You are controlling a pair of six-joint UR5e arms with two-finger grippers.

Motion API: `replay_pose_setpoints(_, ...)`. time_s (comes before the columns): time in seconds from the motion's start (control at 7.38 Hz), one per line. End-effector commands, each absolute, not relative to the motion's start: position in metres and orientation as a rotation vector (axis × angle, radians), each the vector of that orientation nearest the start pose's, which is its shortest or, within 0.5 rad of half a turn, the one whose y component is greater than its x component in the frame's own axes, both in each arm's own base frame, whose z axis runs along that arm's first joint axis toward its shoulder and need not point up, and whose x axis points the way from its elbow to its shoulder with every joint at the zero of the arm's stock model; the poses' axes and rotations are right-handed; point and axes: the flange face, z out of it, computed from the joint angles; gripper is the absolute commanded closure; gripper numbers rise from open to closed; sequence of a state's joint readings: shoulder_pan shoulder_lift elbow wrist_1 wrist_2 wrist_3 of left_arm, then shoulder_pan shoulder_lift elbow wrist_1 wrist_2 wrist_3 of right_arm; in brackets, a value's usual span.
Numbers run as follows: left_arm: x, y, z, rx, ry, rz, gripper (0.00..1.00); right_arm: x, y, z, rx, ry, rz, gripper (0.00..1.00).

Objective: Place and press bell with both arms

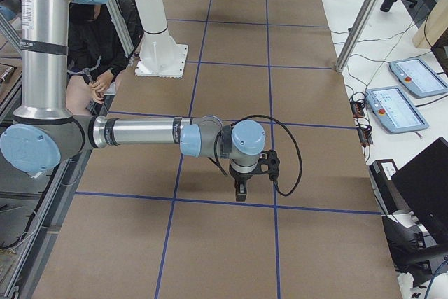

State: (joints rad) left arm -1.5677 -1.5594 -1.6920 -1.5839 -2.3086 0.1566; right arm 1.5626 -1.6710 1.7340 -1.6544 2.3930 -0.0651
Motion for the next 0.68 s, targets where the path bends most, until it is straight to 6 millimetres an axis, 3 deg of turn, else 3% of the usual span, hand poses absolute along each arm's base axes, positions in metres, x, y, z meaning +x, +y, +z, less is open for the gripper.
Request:
replay_pose_setpoints(0.0, -0.064, -0.494, 0.605, 0.173, 0.727, 0.199, 0.0, 0.057, -0.45, 0.627, 0.009, -0.822, -0.057, 0.0)
replay_pose_setpoints(0.27, -0.065, -0.498, 0.602, 0.146, 0.726, 0.19, 0.0, 0.057, -0.453, 0.625, 0.015, -0.821, -0.06, 0.0)
replay_pose_setpoints(0.41, -0.068, -0.511, 0.573, 0.128, 0.708, 0.187, 0.0, 0.057, -0.453, 0.623, 0.018, -0.822, -0.061, 0.0)
replay_pose_setpoints(0.54, -0.073, -0.509, 0.537, 0.118, 0.611, 0.191, 0.0, 0.057, -0.453, 0.62, 0.024, -0.822, -0.063, 0.0)
